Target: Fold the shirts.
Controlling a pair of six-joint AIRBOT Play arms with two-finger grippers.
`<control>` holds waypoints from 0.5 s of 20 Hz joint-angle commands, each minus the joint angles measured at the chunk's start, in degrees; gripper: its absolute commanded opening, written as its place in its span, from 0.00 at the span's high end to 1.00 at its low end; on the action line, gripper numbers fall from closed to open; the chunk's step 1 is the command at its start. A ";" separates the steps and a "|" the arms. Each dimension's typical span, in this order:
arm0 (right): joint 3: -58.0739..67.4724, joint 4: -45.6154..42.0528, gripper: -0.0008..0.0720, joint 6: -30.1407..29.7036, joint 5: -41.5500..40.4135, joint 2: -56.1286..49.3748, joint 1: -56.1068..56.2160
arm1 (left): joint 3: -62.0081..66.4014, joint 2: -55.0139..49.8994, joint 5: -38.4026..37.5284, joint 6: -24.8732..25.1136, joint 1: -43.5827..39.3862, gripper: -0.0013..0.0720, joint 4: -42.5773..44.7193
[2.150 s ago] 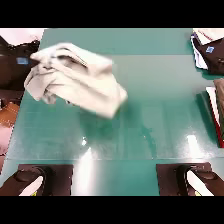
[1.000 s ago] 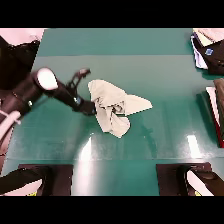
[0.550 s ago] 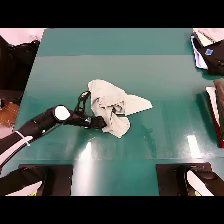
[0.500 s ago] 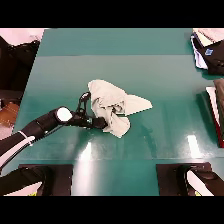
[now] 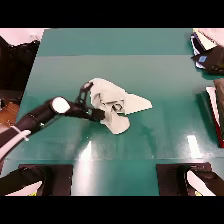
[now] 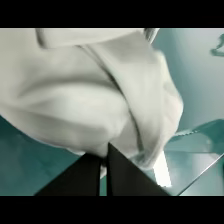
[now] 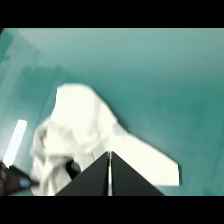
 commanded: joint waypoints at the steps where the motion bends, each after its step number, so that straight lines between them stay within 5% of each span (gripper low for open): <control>1: -0.04 -0.02 0.52 -1.84 8.76 -6.71 2.34 | 6.91 6.32 -15.17 -1.14 5.81 0.95 19.08; 2: -0.04 -0.02 0.35 -2.78 8.87 -9.75 4.07 | 7.93 8.35 -17.73 -1.09 7.72 0.95 22.10; 10: -0.02 -0.57 0.35 -13.05 1.42 -34.69 16.46 | 8.52 11.65 -26.56 -0.90 12.02 0.95 25.97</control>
